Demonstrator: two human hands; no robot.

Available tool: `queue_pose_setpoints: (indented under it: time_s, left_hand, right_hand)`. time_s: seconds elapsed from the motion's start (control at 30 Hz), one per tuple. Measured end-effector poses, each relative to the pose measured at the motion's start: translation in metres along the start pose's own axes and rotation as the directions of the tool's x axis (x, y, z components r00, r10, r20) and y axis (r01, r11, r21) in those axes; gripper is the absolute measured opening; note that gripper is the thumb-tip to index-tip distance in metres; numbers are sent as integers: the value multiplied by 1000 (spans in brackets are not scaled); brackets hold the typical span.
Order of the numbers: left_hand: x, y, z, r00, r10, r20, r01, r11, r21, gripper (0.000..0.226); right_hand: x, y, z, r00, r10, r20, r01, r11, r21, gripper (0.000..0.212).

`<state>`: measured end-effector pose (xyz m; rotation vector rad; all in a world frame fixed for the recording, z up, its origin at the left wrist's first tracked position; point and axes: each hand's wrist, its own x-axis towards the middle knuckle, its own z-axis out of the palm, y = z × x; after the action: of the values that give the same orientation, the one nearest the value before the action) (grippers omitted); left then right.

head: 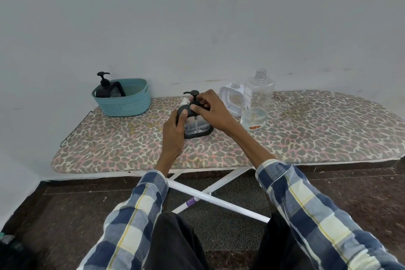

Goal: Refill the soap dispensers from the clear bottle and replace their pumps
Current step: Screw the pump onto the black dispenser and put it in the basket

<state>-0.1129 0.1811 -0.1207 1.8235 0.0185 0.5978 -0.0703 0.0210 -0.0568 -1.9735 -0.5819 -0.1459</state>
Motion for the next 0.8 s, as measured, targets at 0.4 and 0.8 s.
queue_pose_setpoints:
  time_s: [0.4, 0.8]
  left_hand:
    - [-1, 2, -1, 999, 43, -32, -41, 998, 55, 65]
    - [0, 0, 0, 998, 51, -38, -50, 998, 28, 61]
  right_hand:
    - [1, 0, 17, 974, 42, -224, -27, 997, 68, 34]
    - [1, -3, 16, 987, 41, -157, -36, 999, 35, 26]
